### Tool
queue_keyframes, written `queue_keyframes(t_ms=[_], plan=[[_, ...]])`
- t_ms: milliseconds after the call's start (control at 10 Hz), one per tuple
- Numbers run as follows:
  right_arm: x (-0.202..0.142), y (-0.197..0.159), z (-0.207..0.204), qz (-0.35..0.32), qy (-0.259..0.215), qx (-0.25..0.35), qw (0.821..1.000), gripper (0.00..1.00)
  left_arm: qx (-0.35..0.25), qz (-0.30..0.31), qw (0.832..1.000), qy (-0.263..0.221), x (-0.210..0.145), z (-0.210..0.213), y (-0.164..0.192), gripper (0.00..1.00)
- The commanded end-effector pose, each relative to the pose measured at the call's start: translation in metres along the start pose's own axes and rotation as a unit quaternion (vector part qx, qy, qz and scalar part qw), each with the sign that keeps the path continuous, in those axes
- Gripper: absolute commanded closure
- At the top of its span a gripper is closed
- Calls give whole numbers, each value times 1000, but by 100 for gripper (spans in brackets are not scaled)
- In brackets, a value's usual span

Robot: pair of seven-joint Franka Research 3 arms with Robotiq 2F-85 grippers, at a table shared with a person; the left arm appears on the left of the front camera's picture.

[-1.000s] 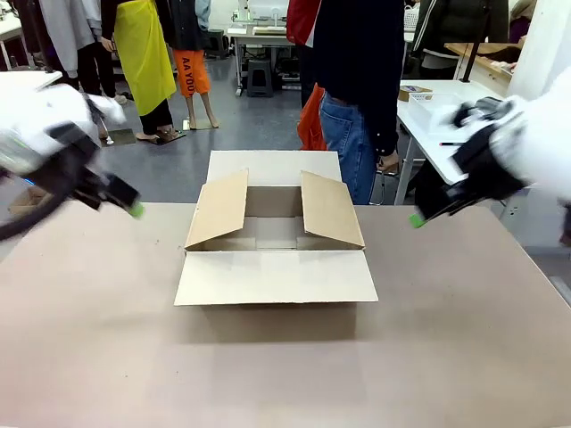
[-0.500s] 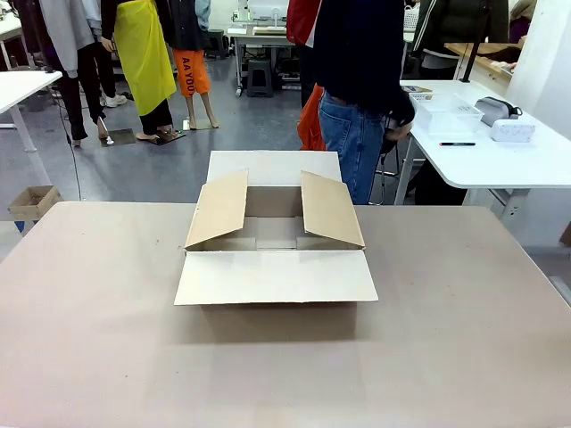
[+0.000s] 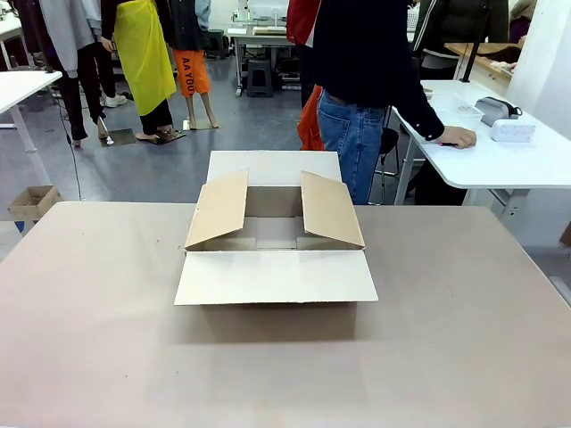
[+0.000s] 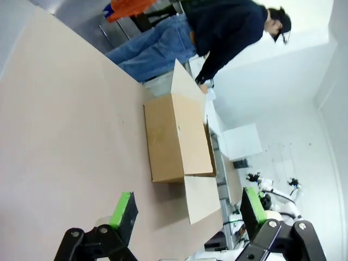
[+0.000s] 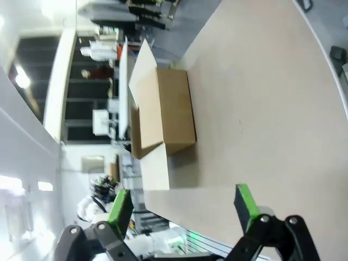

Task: Pack the gift set into the box.
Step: Place both hands on the side flaps of the Package Box and spread them outward.

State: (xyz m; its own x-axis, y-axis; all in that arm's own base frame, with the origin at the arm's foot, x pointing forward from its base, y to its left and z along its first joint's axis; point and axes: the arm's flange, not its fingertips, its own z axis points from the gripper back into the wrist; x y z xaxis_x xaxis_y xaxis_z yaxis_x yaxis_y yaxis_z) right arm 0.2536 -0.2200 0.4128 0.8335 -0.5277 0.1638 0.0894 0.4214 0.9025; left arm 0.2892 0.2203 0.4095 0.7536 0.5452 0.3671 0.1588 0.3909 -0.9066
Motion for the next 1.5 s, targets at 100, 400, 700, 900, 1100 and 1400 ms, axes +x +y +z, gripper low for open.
queue_keyframes(t_ms=[100,400,700,900,1100,1400], plan=[[0,0,0,0,0,0,1000,0,0,0,1000,0,0,0,0,0],[-20,101,-127,154,46,-121,980,0,48,-164,974,148,-4,-112,-114,0],[-85,160,-270,316,96,-158,931,0,154,-237,926,249,-12,-228,-179,0],[-147,171,-332,378,42,-122,917,0,209,-271,893,291,-22,-288,-201,0],[-170,164,-343,428,30,-98,898,0,231,-283,873,322,-36,-325,-207,0],[-172,206,-351,410,42,-124,903,0,217,-289,880,310,-41,-323,-204,0]])
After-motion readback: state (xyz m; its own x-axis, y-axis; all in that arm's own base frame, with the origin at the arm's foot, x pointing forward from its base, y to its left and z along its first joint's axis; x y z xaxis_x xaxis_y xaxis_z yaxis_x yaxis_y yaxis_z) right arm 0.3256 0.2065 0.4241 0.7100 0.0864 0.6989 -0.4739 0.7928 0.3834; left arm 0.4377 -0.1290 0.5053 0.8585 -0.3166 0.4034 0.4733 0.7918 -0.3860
